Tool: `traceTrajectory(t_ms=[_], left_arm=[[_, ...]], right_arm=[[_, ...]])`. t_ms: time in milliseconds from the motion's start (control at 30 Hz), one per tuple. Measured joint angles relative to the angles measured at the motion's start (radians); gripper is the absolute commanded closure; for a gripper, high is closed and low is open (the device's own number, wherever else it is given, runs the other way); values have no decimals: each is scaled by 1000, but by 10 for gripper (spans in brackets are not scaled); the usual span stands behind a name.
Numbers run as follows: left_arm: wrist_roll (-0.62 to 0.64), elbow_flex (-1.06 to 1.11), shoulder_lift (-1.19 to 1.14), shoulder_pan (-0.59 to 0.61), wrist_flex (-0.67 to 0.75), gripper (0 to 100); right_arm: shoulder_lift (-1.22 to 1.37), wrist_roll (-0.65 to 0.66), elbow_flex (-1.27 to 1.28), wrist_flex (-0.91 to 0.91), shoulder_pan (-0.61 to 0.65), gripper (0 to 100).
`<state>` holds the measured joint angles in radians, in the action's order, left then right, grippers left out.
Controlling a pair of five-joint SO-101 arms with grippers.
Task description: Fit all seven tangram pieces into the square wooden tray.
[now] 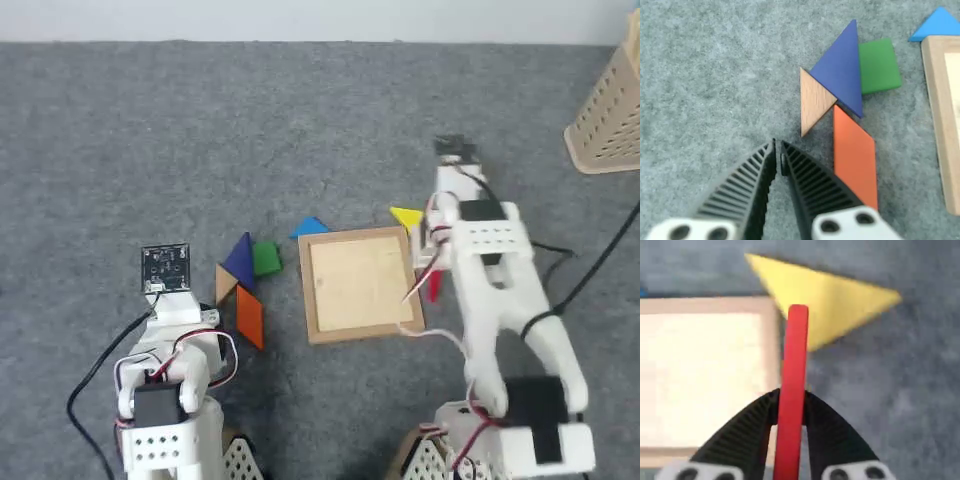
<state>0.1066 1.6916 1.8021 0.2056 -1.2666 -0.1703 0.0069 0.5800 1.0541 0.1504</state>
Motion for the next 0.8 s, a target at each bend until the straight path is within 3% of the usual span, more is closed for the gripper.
traceTrajectory(t_ms=[133, 433, 633, 800], left_arm=[[0, 0, 0, 0, 0, 988], [0, 0, 0, 0, 0, 988], [0, 0, 0, 0, 0, 988], [0, 0, 0, 0, 0, 988]], right_arm=[[-8, 117, -20, -15, 126, 993], [146, 546, -143, -64, 304, 993], [242, 907, -144, -92, 342, 993], [249, 1079, -157, -92, 345, 990]])
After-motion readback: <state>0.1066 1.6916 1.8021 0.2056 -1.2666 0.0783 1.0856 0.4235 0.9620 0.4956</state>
